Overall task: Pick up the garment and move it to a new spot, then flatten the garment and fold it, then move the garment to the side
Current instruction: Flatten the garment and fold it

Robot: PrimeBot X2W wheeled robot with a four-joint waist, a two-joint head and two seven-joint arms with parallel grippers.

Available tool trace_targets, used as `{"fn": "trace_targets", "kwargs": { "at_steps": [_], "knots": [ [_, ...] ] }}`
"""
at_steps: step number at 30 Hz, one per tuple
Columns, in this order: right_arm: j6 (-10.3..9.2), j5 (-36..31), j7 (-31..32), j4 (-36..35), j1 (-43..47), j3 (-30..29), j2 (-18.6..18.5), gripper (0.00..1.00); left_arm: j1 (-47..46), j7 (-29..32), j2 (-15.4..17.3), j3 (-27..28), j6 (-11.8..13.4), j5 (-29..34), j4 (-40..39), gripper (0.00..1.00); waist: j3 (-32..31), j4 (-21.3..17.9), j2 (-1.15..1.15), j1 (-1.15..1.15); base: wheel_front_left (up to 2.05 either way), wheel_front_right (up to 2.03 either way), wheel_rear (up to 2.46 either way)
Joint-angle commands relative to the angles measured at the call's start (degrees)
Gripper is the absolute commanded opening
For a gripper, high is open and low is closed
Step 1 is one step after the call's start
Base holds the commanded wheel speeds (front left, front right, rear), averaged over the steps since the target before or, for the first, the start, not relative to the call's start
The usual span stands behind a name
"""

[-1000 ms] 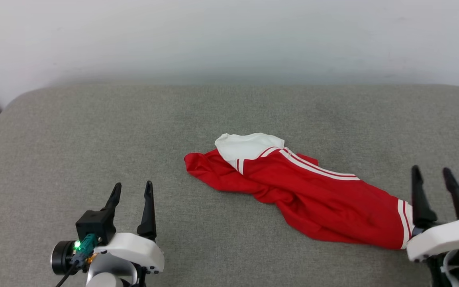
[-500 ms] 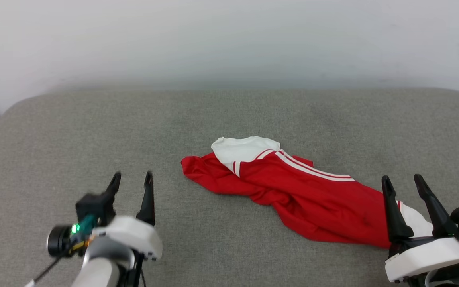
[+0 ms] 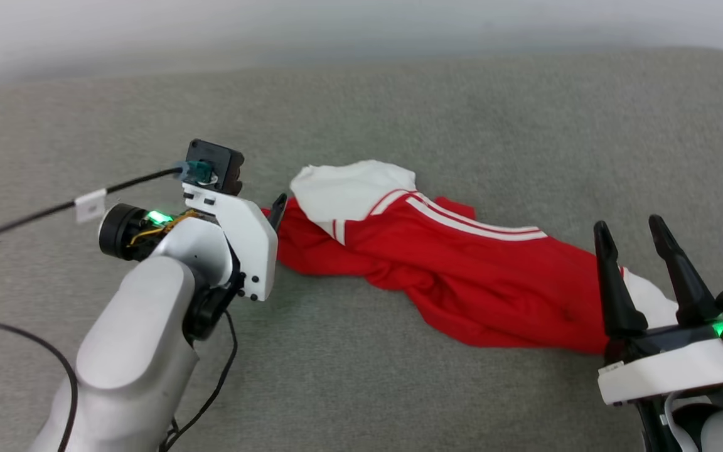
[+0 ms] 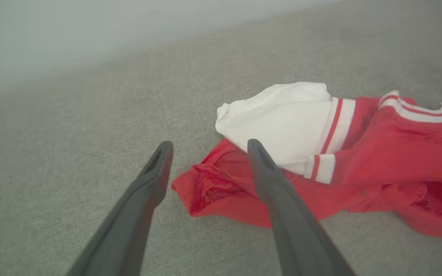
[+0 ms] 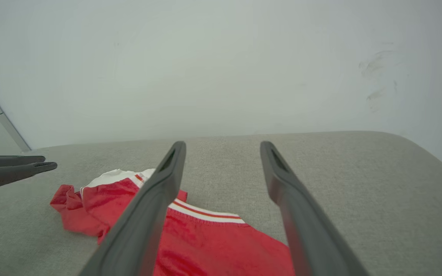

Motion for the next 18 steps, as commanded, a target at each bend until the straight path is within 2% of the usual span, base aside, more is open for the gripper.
{"fn": "trace_targets", "kwargs": {
  "at_steps": [1, 7, 13, 14, 15, 16, 18],
  "knots": [
    [-0.02, 0.36, -0.62, 0.11, -1.01, 0.26, 0.22, 1.0, -1.22, 1.86, 0.4, -0.51, -0.59, -0.05, 1.15, 1.0, 2.87, -2.27, 0.0, 0.0, 0.0, 0.0, 0.0],
    [-0.02, 1.4, -2.16, 1.82, -2.59, 1.23, 0.22, 1.0, -3.72, 11.85, 1.13, -2.46, -2.62, -1.76, 7.13, 1.0, 5.56, -3.99, 0.0, 0.0, 0.0, 0.0, 0.0],
    [-0.02, 1.98, -2.92, 2.73, -3.63, 2.07, 0.23, 1.0, -1.86, 23.2, 1.15, -5.76, -4.74, -4.33, 13.13, 1.0, 6.62, -4.72, 0.0, 0.0, 0.0, 0.0, 0.0],
    [-0.02, 1.91, -2.91, 2.84, -3.8, 2.18, 0.22, 1.0, -1.25, 25.19, 1.16, -6.19, -4.97, -4.89, 13.94, 0.96, 6.66, -4.82, 0.0, 0.0, 0.0, 0.0, 0.0],
    [-0.02, 1.93, -2.94, 2.94, -3.96, 2.24, 0.22, 1.0, -0.95, 25.97, 1.34, -6.6, -5.09, -4.89, 14.1, 0.58, 6.68, -4.88, 0.0, 0.0, 0.0, 0.0, 0.0],
    [-0.02, 1.99, -2.96, 3.01, -4.09, 2.27, 0.22, 1.0, -0.91, 25.48, 1.42, -6.48, -5.18, -4.96, 13.78, 0.02, 6.68, -4.89, 0.0, 0.0, 0.0, 0.0, 0.0],
    [-0.02, 2.02, -3.0, 3.03, -4.27, 2.11, 0.22, 1.0, -0.88, 23.55, 1.58, -6.24, -5.21, -4.92, 12.81, 0.0, 6.51, -4.78, 0.0, 0.0, 0.0, 0.0, 0.0]
  ]
}}
